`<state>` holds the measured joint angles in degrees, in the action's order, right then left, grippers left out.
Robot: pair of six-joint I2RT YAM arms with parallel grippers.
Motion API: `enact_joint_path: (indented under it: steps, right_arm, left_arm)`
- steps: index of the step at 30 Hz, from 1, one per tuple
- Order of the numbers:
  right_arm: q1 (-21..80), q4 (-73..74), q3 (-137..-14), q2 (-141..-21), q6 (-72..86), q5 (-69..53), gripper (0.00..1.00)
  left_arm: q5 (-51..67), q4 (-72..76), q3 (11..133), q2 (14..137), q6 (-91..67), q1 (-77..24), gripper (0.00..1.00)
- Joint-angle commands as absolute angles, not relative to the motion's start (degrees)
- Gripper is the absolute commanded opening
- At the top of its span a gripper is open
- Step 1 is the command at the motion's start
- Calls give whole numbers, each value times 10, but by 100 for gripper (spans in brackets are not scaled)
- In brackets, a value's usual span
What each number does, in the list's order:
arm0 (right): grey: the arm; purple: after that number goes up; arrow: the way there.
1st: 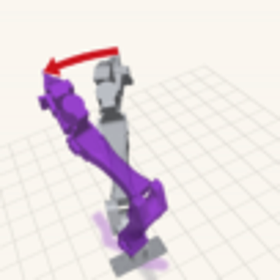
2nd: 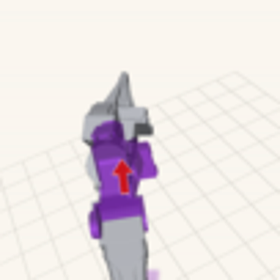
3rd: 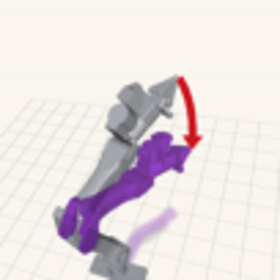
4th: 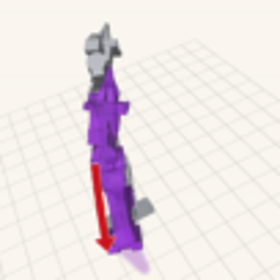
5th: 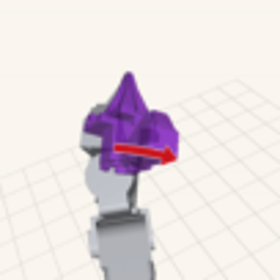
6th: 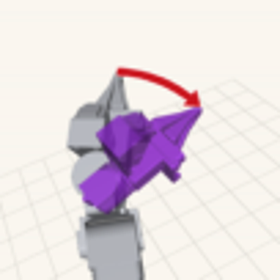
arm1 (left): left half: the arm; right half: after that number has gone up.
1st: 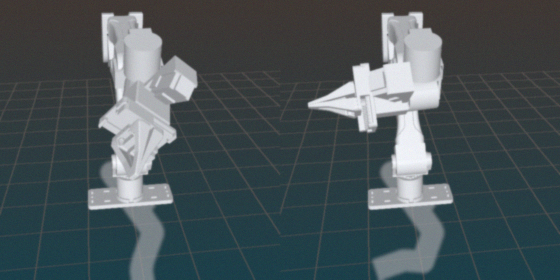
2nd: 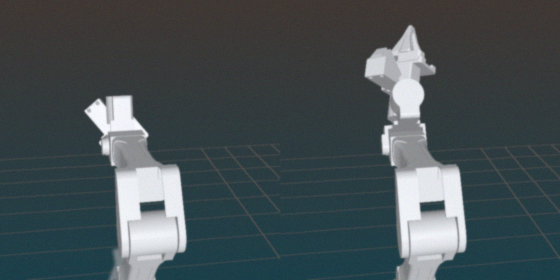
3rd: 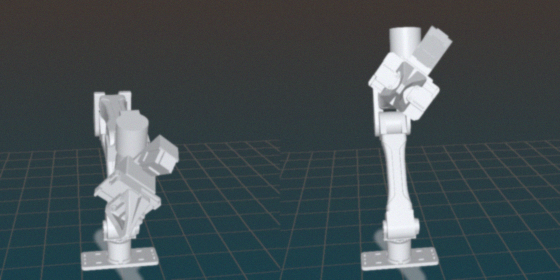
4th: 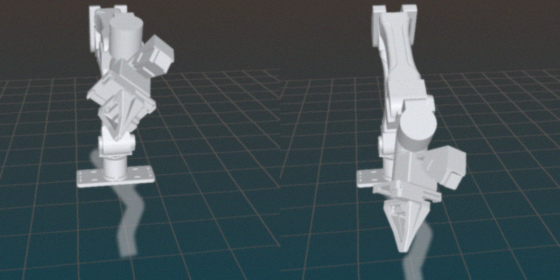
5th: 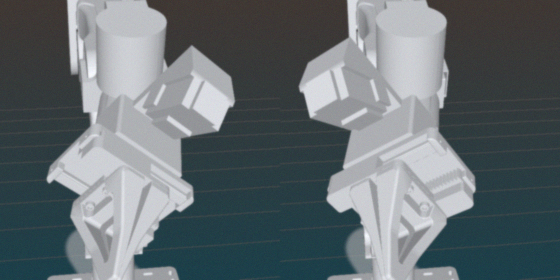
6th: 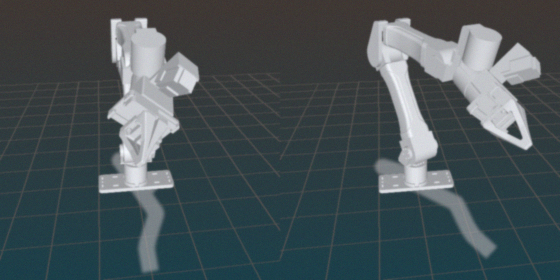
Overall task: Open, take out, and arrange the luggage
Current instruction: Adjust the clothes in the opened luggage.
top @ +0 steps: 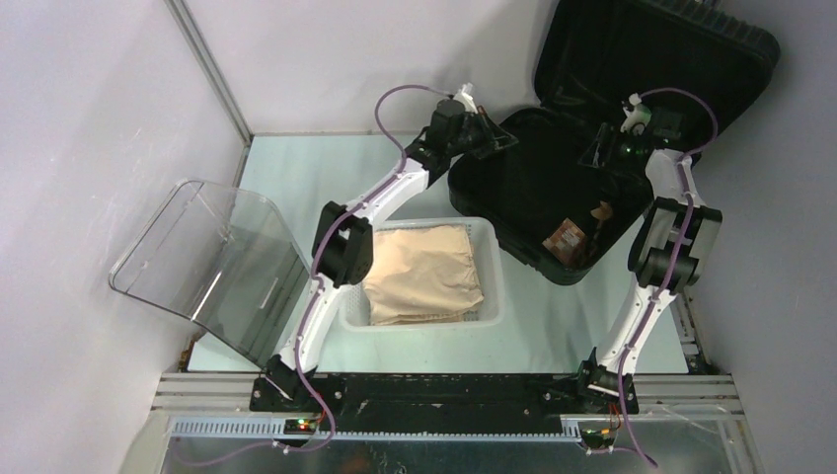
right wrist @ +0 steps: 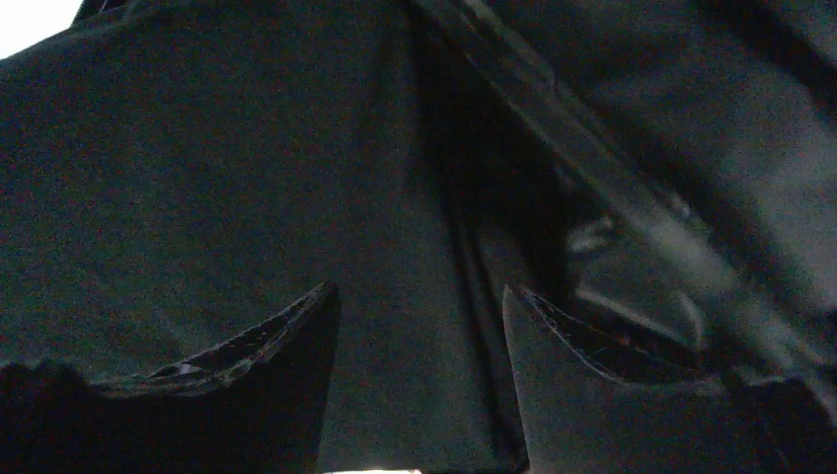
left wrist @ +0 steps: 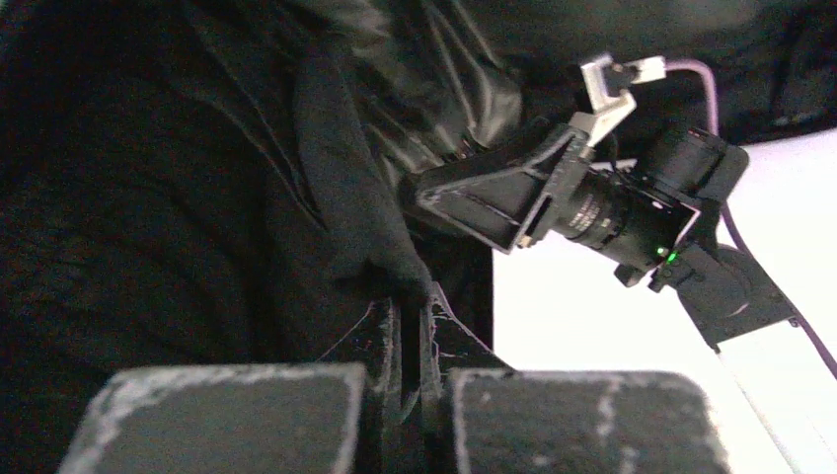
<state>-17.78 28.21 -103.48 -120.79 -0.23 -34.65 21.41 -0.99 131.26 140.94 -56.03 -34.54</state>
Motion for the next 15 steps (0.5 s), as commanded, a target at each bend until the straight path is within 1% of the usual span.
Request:
enact_joint_path:
  steps: [1,7,11,15]
  right_arm:
    - [-196,211,-964,-1108,59,-328,64]
    - [-227,162,-896,-1037,107,-318,63]
    - [-234,172,-892,-1019,108,-311,63]
    - [-235,186,-894,-1006,106,-314,63]
  left_arm:
    - [162,6,1330,1308,-523,-396,0]
    - [126,-34,1321,1291,-493,-431,0]
    - [113,-33,1300,1279,-492,-443,0]
    - [99,-58,1307,1270,-478,-448,0]
